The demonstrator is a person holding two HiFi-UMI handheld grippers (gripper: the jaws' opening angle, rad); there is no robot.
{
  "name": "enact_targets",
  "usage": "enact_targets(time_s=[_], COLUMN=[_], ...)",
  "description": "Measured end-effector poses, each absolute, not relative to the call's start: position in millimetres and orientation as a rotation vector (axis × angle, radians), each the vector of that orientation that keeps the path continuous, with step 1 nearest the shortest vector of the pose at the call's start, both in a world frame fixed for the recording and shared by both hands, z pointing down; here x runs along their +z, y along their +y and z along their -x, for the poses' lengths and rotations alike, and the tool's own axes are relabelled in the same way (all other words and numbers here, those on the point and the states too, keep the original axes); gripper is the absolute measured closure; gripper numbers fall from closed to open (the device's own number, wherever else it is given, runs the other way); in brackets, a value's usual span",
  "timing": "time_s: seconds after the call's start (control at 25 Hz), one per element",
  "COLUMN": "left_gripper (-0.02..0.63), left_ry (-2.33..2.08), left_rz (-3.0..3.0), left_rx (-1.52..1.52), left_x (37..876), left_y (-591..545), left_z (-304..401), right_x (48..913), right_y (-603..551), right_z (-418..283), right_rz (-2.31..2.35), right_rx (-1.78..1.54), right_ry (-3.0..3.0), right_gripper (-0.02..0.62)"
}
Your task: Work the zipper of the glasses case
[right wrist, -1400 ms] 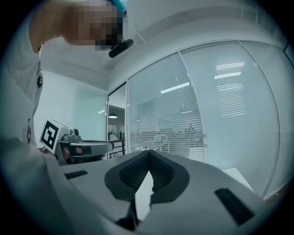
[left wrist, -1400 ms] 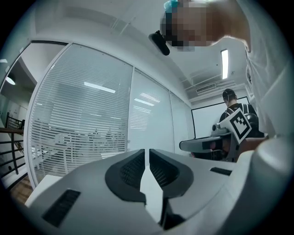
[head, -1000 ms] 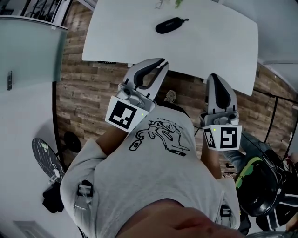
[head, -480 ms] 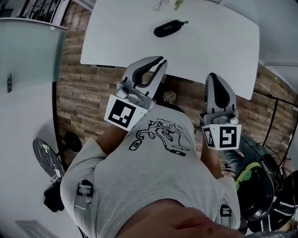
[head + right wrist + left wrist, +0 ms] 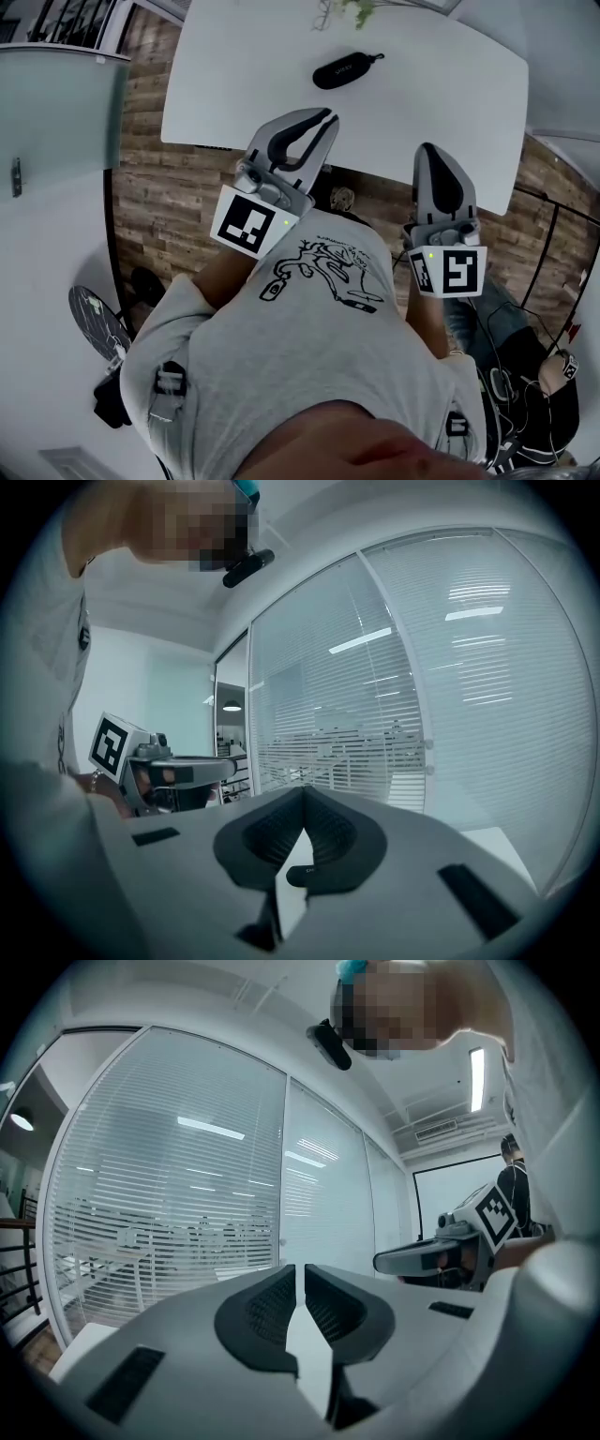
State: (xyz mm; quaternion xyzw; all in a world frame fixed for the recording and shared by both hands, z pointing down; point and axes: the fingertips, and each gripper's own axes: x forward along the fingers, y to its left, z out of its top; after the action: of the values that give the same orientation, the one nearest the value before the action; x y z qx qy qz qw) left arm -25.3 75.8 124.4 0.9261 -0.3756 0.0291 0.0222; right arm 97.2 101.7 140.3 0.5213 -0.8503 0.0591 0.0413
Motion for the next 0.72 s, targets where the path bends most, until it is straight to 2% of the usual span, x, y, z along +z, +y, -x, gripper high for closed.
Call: enact_targets(time_s=[0.72], left_gripper=[0.563], left_ry=[-1.088], left_rz=[-2.860], left_rx=[0.110], left_x=[135], left_y=[-40], left_z=[71], right_x=[139], right_y=[-17], right_z=[-45], right_rz=[-1.565], right_rx=[0.147], right_ry=[-2.554], right_gripper=[0.591])
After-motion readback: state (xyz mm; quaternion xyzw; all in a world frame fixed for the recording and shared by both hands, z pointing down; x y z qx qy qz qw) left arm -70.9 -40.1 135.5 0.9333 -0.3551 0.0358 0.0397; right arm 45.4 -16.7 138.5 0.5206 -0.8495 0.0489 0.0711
